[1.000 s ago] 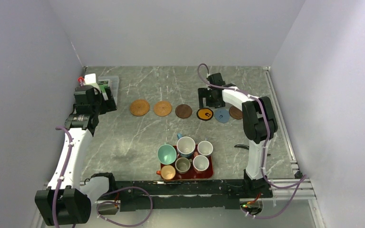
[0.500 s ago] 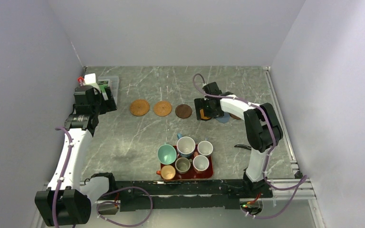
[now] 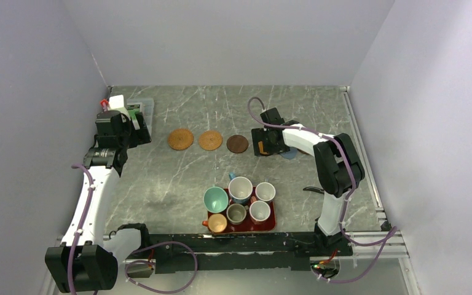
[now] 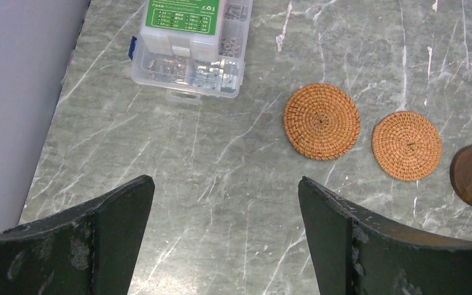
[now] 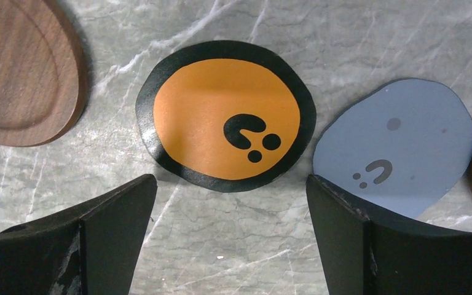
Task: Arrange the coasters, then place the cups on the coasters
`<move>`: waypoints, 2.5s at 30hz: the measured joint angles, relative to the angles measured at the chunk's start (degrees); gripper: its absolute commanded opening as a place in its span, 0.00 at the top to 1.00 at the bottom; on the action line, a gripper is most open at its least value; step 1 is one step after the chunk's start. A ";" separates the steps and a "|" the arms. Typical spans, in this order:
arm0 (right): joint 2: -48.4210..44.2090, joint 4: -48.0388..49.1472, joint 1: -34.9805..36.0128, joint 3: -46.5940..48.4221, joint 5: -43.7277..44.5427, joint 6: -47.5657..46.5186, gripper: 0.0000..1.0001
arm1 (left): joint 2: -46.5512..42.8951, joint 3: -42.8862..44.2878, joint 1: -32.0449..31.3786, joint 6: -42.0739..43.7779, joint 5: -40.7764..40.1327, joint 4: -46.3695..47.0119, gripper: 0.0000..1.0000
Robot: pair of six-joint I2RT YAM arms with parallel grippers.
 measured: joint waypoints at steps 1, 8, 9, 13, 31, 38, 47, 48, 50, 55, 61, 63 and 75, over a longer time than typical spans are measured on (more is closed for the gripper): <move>0.09 0.00 -0.02 0.00 0.28 0.11 0.04 | 0.02 0.00 0.00 0.00 -0.02 0.00 0.06; 0.74 0.74 0.04 0.07 2.14 0.35 0.06 | 0.11 0.00 0.00 0.00 -0.02 0.00 0.06; 0.81 0.85 0.04 0.09 2.36 0.35 0.06 | 0.11 0.00 0.00 0.00 -0.02 0.00 0.06; 1.14 1.18 0.04 0.42 2.73 0.37 0.07 | 0.13 0.00 0.00 0.00 -0.02 0.00 0.06; 2.36 3.13 0.00 1.57 3.82 0.81 0.07 | 0.13 0.00 0.00 0.00 -0.02 0.00 0.06; 0.79 1.25 0.00 1.55 3.43 0.72 0.03 | 0.13 0.00 0.00 0.00 -0.02 0.00 0.06; -10.51 -0.04 -3.19 -0.87 2.32 0.74 0.01 | 0.11 0.00 0.00 0.00 -0.04 0.00 0.06; -11.17 -0.02 -3.87 -1.62 2.21 0.74 0.01 | 0.11 0.00 0.00 0.00 -0.04 0.00 0.06; -11.91 -0.09 -5.49 -3.54 1.99 0.76 0.01 | 0.09 0.00 0.00 0.00 -0.04 0.00 0.06; -11.89 -0.59 -8.83 -8.35 1.38 0.96 0.00 | 0.04 0.00 0.00 -0.02 -0.04 0.00 0.06; -11.17 -0.31 -9.88 -9.29 1.27 1.01 0.01 | 0.04 0.00 0.00 0.00 -0.07 -0.02 0.06; -10.62 -0.07 -9.94 -9.29 1.09 1.01 0.01 | 0.04 0.00 0.00 0.00 -0.07 0.00 0.06; -7.04 1.60 -11.37 -9.29 1.09 1.03 0.01 | -0.07 0.00 0.00 0.00 -0.09 0.00 0.06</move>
